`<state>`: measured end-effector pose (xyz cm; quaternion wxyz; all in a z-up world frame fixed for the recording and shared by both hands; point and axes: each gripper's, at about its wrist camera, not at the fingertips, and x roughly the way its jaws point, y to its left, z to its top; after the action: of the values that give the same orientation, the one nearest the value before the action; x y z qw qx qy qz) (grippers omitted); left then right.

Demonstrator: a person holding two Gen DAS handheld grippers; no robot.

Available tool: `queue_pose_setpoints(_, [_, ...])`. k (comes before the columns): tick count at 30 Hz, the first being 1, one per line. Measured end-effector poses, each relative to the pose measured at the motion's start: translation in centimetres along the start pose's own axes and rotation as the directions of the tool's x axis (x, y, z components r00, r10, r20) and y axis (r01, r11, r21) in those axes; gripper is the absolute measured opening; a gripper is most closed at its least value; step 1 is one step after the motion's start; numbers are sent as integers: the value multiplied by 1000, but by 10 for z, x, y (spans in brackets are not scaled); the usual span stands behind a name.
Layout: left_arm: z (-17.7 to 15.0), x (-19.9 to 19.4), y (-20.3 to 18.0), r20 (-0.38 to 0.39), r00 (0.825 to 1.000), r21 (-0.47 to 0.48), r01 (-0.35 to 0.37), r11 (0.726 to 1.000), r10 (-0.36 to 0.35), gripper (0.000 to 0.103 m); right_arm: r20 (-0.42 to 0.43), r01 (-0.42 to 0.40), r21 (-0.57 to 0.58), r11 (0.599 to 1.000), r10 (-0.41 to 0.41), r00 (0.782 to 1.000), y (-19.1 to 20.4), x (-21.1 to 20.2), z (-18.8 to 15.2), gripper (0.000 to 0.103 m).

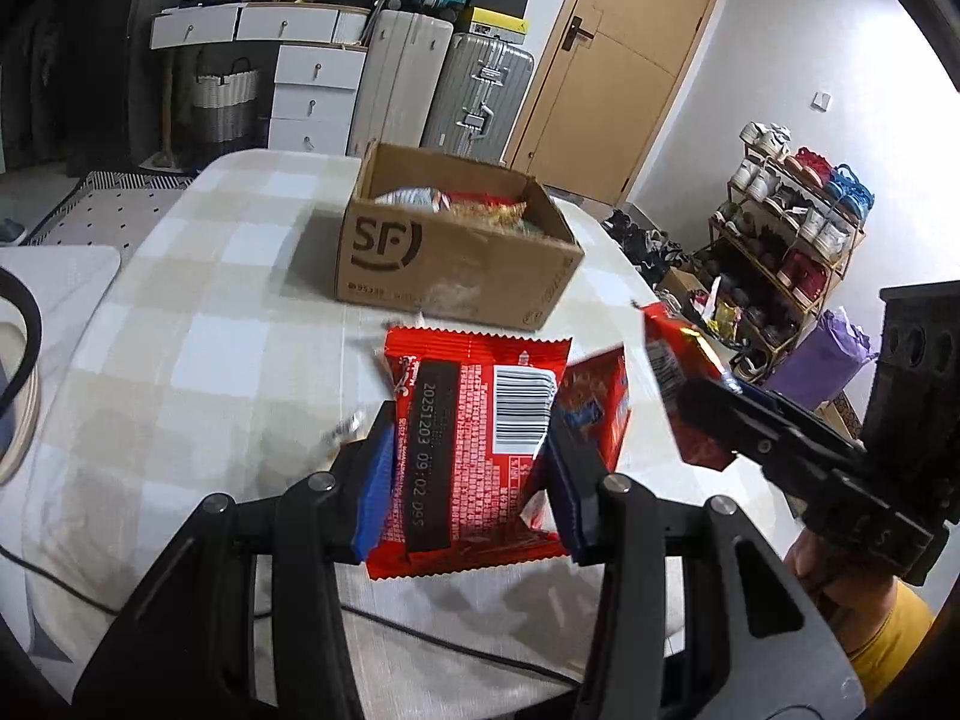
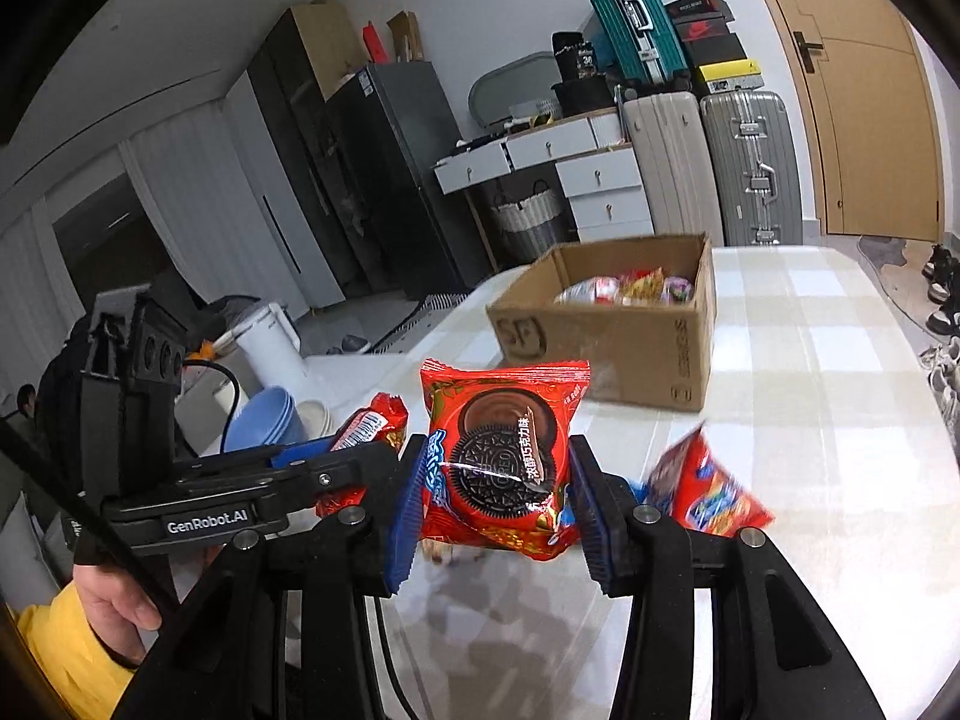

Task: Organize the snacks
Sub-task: 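Carry the red Oreo pack and red bar pack over the SF box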

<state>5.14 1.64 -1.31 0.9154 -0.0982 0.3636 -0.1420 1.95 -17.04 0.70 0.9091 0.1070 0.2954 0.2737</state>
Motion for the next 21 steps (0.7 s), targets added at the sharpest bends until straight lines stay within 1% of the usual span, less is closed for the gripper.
queue_pose_setpoints(5, [38,1,-8,29,1000,12,8,1000,-9,42,27,-9,-30,1000,10,1000,-1,0,33,45])
queue_pose_setpoints(11, [87,2,-21,70,998,72,-11,997,6,42,47,-10,-58,998,13,999,-2,9,76,45])
queue_pose_setpoints(14, [112,6,-24,82,997,80,-10,997,4,42,58,8,-79,997,-4,998,-3,18,96,45])
queue_pose_setpoints(17, [140,19,-25,81,997,96,-26,995,18,42,62,39,-85,996,-34,998,-8,31,118,45])
queue_pose_setpoints(21, [176,47,-19,54,999,80,3,997,-7,42,59,83,-80,993,-78,995,-19,52,140,45])
